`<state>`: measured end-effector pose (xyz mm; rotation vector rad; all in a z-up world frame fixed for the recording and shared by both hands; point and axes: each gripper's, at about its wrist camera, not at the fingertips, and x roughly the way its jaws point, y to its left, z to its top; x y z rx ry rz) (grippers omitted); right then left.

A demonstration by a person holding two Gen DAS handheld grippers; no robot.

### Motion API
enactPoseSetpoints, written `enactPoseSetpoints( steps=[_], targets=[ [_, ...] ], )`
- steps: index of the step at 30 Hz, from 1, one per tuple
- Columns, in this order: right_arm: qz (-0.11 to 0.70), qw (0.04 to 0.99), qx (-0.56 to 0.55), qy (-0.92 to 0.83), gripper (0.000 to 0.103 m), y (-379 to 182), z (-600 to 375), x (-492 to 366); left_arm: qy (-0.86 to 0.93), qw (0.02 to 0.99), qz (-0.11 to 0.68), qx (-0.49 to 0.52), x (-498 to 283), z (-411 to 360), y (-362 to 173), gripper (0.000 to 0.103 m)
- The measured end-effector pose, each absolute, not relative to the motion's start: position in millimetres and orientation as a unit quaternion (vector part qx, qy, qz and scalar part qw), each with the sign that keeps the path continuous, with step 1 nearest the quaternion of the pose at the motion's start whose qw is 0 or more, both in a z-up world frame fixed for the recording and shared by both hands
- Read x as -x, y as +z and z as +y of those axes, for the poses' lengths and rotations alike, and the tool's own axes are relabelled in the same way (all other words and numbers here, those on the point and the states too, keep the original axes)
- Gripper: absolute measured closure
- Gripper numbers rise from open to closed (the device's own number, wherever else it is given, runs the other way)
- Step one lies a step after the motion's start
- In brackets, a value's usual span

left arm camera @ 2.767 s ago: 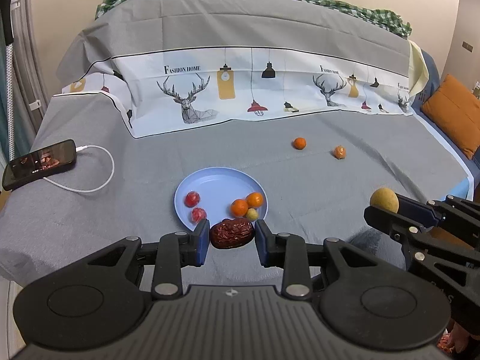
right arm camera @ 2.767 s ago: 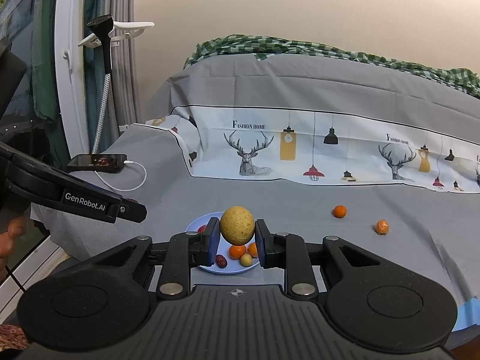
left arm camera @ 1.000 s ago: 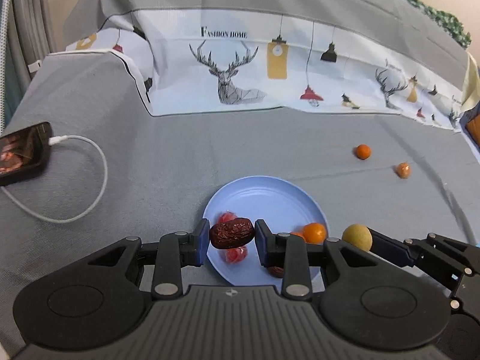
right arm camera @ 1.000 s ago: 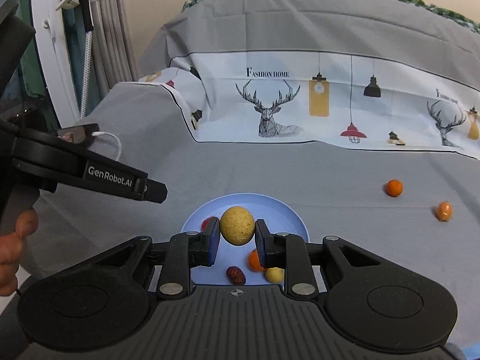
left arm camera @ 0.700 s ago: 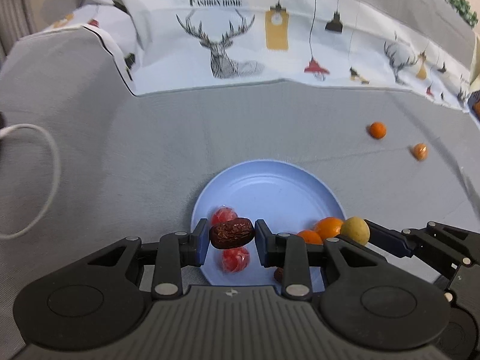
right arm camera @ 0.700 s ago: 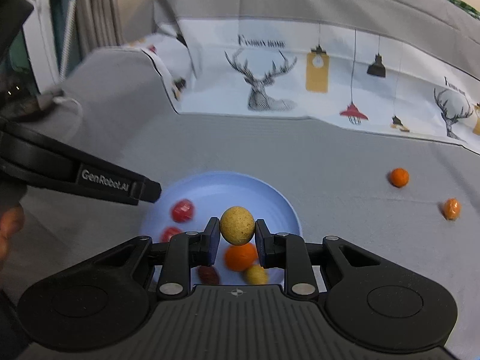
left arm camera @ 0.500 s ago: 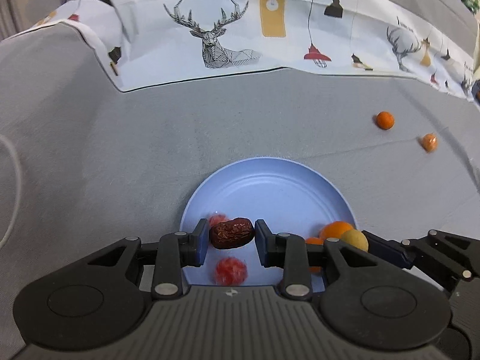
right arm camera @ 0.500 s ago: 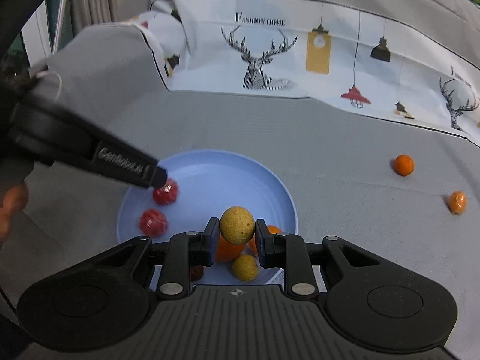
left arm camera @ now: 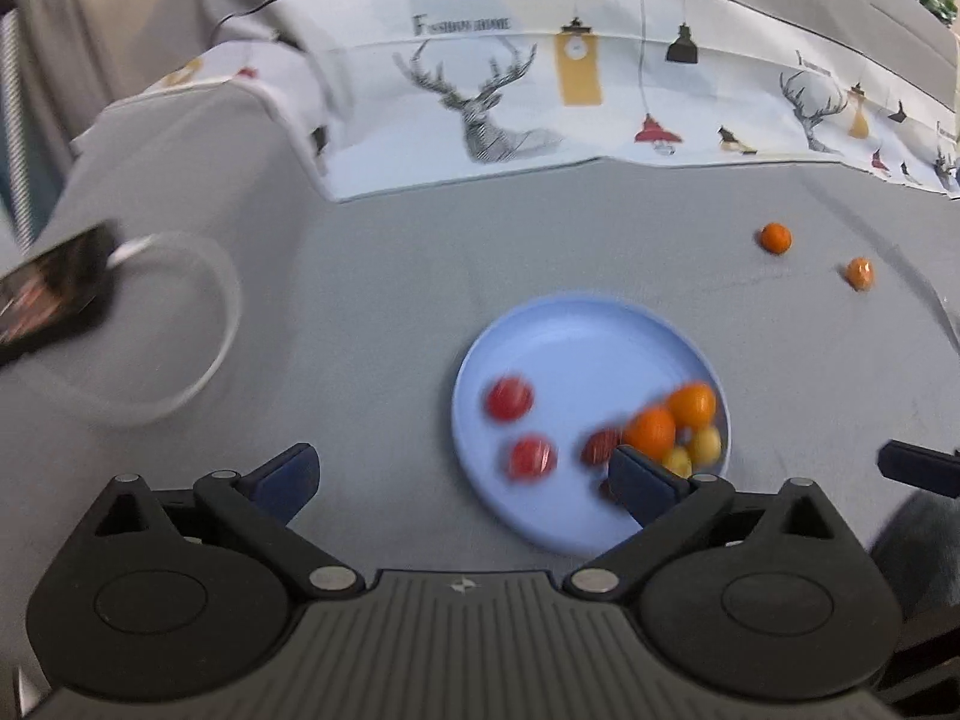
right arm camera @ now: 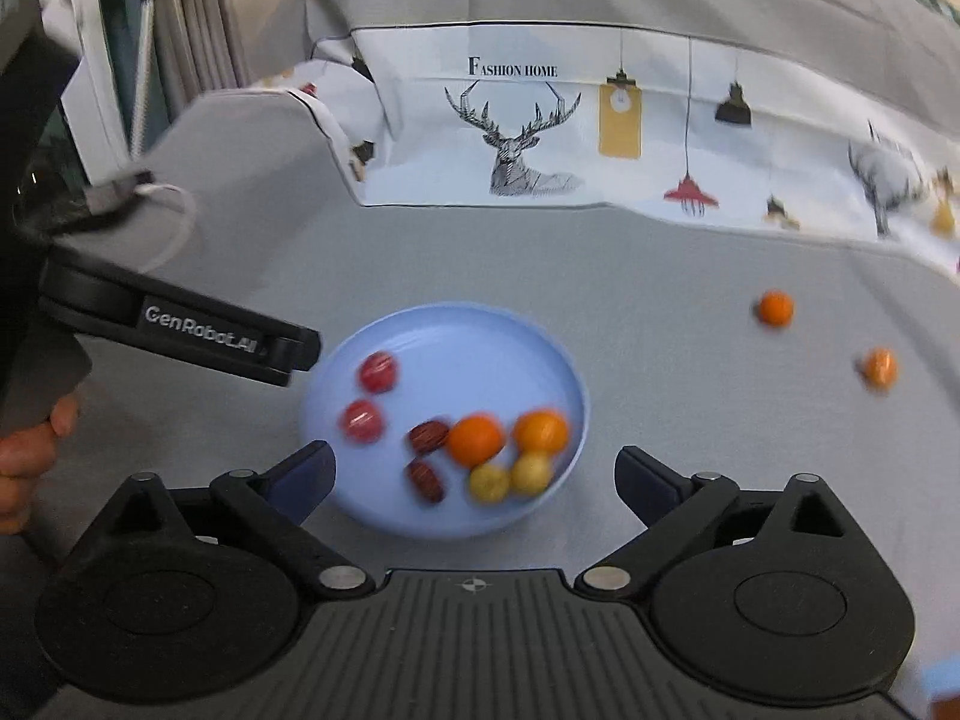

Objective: Organize fruits
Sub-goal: 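Open the left tool over the plate while the right tool opens, releasing both fruits, then lift both open tools away from the plate toward the loose tangerines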

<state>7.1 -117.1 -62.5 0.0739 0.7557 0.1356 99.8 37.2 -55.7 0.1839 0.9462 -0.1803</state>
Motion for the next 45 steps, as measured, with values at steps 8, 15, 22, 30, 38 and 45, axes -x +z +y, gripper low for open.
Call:
enactPoseSetpoints(
  steps=[8,15,22,30,38,45],
  targets=[
    [0.307,0.950,-0.021,0.055,0.001,-28.9,-112.3,50.3,-0.086,0.881,0.460,-0.066,-43.1,45.8,-34.0,0.001],
    [0.281,0.958,-0.017,0.049,0.001,-14.8,-111.9,81.2,-0.101,0.895,0.427,-0.076,-7.8,38.1,-9.9,0.001],
    [0.252,0.967,-0.007,0.045,0.001,-1.2,-108.3,102.0,-0.102,0.906,0.406,-0.067,11.6,41.3,8.6,0.000],
    [0.233,0.971,0.010,0.055,0.001,8.4,-96.6,118.0,-0.094,0.917,0.384,-0.059,32.5,56.1,22.5,0.001],
    [0.221,0.974,0.024,0.051,0.001,15.0,-91.8,124.7,-0.089,0.922,0.373,-0.053,38.3,64.3,33.4,0.000],
    [0.216,0.976,0.006,0.026,0.001,15.4,-102.8,135.9,-0.091,0.927,0.361,-0.050,42.3,62.1,40.8,0.000]
  ],
)
